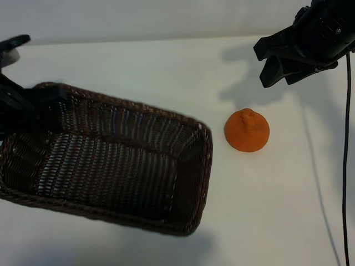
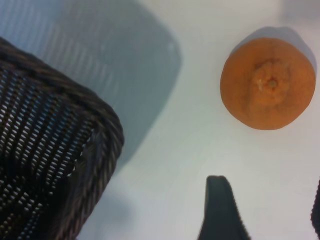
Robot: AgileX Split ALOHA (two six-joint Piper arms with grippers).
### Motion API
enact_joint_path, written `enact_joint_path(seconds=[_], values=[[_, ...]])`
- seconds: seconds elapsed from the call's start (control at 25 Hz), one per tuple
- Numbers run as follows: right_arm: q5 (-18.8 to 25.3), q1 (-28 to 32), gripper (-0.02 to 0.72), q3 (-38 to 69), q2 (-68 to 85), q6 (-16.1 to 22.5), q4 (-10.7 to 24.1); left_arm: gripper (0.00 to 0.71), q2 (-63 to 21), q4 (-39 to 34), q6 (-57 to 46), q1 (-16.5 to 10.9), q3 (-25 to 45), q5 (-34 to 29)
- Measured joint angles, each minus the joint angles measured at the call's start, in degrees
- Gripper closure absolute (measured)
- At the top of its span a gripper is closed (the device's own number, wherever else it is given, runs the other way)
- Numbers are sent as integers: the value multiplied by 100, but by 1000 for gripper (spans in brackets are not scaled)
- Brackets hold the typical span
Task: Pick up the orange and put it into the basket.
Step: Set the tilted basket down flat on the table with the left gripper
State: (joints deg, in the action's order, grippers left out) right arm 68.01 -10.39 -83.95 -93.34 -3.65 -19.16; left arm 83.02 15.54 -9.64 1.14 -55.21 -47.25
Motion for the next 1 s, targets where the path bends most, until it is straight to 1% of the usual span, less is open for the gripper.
enact_joint_path(seconds=[0.12,0.2,0.48,0.68,0.84,1.0], values=[[0,0,270,0,0,0,0,299,0,311,185,-278,0,80],[0,0,270,0,0,0,0,299,0,365,202,-344,0,178],[0,0,270,0,0,0,-5,299,68,550,171,-350,0,405],[-1,0,270,0,0,0,-5,299,418,810,146,-350,18,657],[-6,0,270,0,0,0,-5,299,723,1309,278,-350,165,1091],[-12,0,270,0,0,0,-5,299,1102,1966,827,-350,284,1356]])
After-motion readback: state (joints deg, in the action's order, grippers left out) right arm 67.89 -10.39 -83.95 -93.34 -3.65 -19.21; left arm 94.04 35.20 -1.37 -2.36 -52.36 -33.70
